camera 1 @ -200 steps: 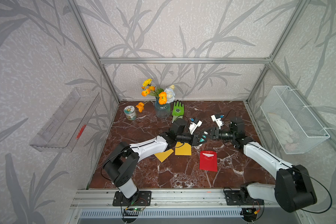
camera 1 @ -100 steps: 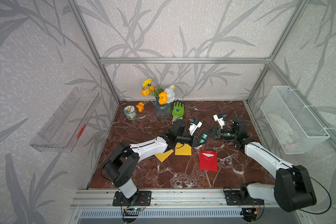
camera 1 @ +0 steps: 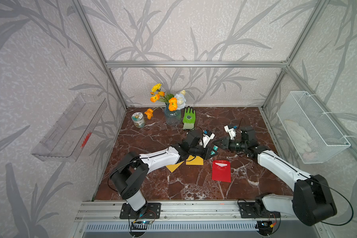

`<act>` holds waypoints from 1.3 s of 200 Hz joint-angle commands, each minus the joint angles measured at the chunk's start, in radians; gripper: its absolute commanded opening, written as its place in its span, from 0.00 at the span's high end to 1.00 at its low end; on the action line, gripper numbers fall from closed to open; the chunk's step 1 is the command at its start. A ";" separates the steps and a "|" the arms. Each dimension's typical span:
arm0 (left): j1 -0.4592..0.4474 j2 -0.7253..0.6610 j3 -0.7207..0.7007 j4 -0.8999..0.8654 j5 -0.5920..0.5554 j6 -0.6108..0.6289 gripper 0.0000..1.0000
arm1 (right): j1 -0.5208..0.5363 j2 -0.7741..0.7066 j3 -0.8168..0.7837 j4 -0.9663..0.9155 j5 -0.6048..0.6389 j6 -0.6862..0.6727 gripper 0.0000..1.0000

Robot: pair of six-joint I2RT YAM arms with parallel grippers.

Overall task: Seal the envelope with a glue stick
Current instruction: Unscrew the glue stick.

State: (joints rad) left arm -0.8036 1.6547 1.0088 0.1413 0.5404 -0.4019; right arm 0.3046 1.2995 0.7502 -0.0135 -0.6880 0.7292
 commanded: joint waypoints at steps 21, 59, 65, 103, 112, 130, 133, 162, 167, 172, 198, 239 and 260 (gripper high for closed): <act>-0.024 -0.015 0.030 -0.032 -0.274 0.061 1.00 | 0.081 0.084 0.059 -0.138 0.439 0.038 0.83; -0.015 -0.007 0.035 -0.042 -0.226 0.066 1.00 | 0.099 0.099 0.083 -0.100 0.380 0.005 0.61; -0.010 -0.011 0.033 -0.039 -0.183 0.062 1.00 | 0.095 0.090 0.081 -0.087 0.356 -0.010 0.53; 0.052 -0.026 0.002 0.063 0.153 -0.015 1.00 | 0.021 0.011 0.012 0.080 0.049 -0.033 0.33; 0.062 -0.029 -0.004 0.088 0.213 -0.035 1.00 | 0.012 -0.007 0.009 0.091 -0.027 -0.063 0.33; 0.076 -0.036 -0.009 0.118 0.313 -0.055 1.00 | 0.012 -0.040 0.027 0.019 -0.148 -0.189 0.33; 0.076 -0.037 -0.009 0.119 0.326 -0.055 1.00 | 0.011 -0.048 0.027 0.011 -0.163 -0.204 0.33; 0.078 -0.050 0.005 0.090 0.394 -0.030 1.00 | 0.005 -0.110 -0.020 0.072 -0.265 -0.198 0.33; 0.079 -0.055 0.004 0.087 0.392 -0.025 1.00 | 0.005 -0.118 -0.029 0.097 -0.280 -0.186 0.33; 0.080 -0.058 0.002 0.087 0.395 -0.025 1.00 | 0.004 -0.126 -0.036 0.115 -0.292 -0.178 0.33; 0.083 -0.071 -0.004 0.098 0.424 -0.025 1.00 | 0.001 -0.146 -0.054 0.140 -0.307 -0.172 0.35; 0.082 -0.092 -0.023 0.125 0.447 -0.026 1.00 | -0.010 -0.153 -0.067 0.217 -0.364 -0.134 0.42; 0.083 -0.096 -0.031 0.126 0.449 -0.022 1.00 | -0.016 -0.164 -0.084 0.267 -0.397 -0.113 0.46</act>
State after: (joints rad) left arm -0.7238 1.5932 0.9958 0.2333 0.9543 -0.4374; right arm 0.2974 1.1652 0.6891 0.1623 -1.0157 0.5930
